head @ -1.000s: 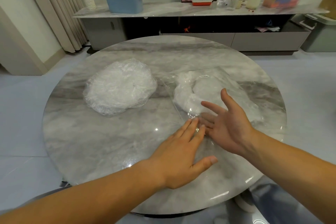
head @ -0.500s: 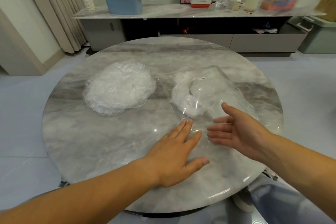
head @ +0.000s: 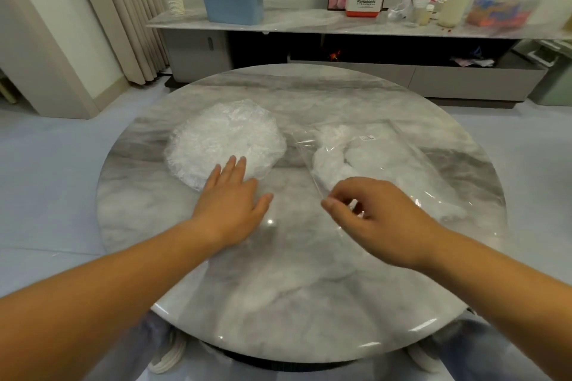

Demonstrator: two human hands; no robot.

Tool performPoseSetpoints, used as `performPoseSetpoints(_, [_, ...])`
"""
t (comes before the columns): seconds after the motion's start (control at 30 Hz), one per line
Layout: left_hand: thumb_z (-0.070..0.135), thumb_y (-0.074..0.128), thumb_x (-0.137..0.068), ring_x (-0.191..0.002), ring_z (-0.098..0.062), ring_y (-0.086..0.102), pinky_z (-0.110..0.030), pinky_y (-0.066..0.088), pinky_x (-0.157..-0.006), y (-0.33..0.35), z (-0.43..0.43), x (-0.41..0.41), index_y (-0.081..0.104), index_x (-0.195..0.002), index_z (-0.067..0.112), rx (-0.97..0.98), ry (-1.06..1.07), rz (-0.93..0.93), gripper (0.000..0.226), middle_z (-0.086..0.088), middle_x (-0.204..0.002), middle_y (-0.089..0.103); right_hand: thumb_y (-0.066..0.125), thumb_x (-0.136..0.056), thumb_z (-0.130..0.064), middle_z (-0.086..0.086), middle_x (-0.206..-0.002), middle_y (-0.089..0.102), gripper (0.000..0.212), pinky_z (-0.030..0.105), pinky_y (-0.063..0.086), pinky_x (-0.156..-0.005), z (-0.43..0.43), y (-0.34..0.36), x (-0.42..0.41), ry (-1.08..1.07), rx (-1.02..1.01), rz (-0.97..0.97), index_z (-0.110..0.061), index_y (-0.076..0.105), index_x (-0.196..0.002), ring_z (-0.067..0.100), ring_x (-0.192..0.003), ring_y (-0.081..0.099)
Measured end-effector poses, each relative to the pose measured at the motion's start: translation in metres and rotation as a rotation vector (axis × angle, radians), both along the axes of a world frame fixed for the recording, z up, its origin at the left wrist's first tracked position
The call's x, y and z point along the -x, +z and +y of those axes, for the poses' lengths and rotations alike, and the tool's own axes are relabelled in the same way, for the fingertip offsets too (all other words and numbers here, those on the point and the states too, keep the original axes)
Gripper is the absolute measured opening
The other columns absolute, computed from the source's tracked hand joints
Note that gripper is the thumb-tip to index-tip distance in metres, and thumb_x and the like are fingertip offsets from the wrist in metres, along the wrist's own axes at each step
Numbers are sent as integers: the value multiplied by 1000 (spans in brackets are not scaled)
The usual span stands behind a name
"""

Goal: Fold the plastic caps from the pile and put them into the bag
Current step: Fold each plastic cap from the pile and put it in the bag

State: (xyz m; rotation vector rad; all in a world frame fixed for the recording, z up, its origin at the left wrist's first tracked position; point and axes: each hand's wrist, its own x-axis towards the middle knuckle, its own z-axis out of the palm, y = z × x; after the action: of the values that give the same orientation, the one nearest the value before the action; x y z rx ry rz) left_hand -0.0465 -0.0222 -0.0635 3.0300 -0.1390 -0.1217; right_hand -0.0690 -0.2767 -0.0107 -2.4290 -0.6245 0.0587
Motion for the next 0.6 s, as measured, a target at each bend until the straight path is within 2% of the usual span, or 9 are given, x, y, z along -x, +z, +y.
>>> performPoseSetpoints(0.07, [58,18,-103,-155,-24,-11,-43,-8,-125,-3,15,-8,47,-145,18,-53,56,40,65,-10,-169,-2,31,-94,-65,-13,-104,67,55,31,47,-92,19,-15,-3,164,271,-139,-29,70,-105,8,-104,56])
performPoseSetpoints(0.17, [56,20,-104,-155,-24,1,-42,-3,-125,-7,28,-14,47,-146,14,-50,95,70,66,-10,-168,12,14,-88,-70,-7,-118,65,76,36,39,-106,38,-42,-13,233,474,-114,-27,69,-117,16,-121,51])
performPoseSetpoints(0.27, [52,28,-104,-148,-25,24,-38,11,-122,-8,32,-15,54,-136,11,-36,77,-11,58,-8,-155,38,4,-84,-71,-6,-110,60,83,34,34,-107,46,-56,-22,243,571,-142,-26,67,-114,18,-116,50])
performPoseSetpoints(0.37, [49,34,-104,-134,-24,40,-36,24,-115,-6,36,-13,57,-124,11,15,61,-85,49,-6,-138,50,1,-83,-72,-10,-106,58,84,33,31,-108,47,-60,-29,226,577,-131,-26,65,-111,15,-112,51])
performPoseSetpoints(0.43, [47,35,-104,-131,-23,42,-36,27,-113,-5,40,-13,56,-123,11,53,53,-128,47,-5,-135,51,-1,-82,-72,-13,-102,57,83,32,29,-108,48,-62,-32,207,584,-117,-26,64,-106,13,-109,51])
performPoseSetpoints(0.53, [47,34,-105,-145,-21,29,-36,19,-119,-2,45,-9,42,-146,11,106,49,-148,56,-4,-156,36,-1,-84,-71,-15,-93,48,75,31,29,-100,48,-64,-36,206,598,-131,-26,58,-96,13,-104,52])
performPoseSetpoints(0.6, [49,33,-105,-150,-20,20,-35,14,-121,-1,48,-5,31,-155,13,117,24,-132,61,-3,-164,25,0,-84,-71,-15,-90,45,72,32,29,-99,47,-63,-36,209,596,-123,-26,55,-92,13,-99,50])
